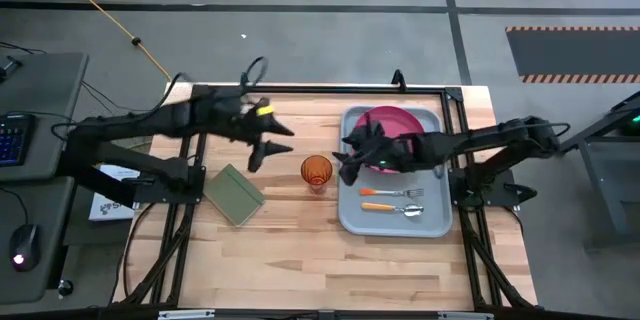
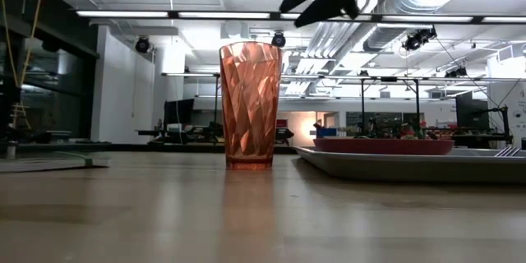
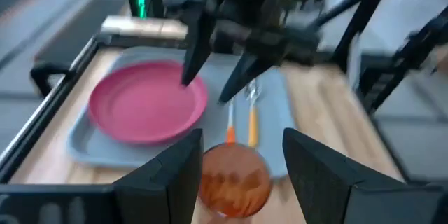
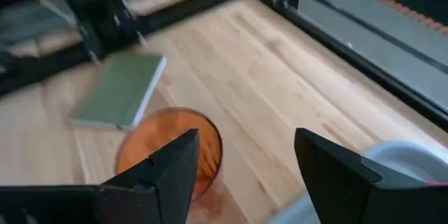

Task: Pick and place plate/cup/fork/spoon on tray
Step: Put the red cup to the top left of the pink plate on the light blue tray

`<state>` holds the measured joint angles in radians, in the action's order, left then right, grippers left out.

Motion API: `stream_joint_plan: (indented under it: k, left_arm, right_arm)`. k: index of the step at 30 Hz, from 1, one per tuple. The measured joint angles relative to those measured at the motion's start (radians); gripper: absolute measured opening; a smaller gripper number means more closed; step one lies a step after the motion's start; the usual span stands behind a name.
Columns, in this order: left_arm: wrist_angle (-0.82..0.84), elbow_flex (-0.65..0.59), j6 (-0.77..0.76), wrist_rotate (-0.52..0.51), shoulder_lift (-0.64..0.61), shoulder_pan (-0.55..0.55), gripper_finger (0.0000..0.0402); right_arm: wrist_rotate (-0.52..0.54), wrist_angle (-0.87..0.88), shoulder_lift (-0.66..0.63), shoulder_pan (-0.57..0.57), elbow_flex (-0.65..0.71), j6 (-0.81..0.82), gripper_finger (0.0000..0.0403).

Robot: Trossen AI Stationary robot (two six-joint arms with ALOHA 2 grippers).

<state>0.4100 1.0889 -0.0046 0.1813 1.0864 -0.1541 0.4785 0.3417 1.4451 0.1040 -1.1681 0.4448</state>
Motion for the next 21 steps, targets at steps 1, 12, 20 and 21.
stream_joint_plan:
  k: [1,12,20,21]
  left_arm:
    - [-0.076,-0.067,-0.019,0.000,-0.043,0.012,0.0188]
    - [-0.678,-0.568,-0.098,-0.205,-0.323,0.098,0.0188]
    - [-0.664,-0.612,-0.100,-0.217,-0.332,0.096,0.0188]
    - [-0.661,-0.612,-0.102,-0.215,-0.331,0.097,0.0188]
  right_arm:
    - [-0.007,0.011,0.028,0.000,-0.022,0.000,0.0227]
    - [-0.069,0.071,0.208,-0.023,-0.127,0.065,0.0227]
    - [-0.171,0.126,0.214,-0.073,-0.127,0.183,0.0227]
    - [-0.173,0.124,0.214,-0.073,-0.127,0.184,0.0227]
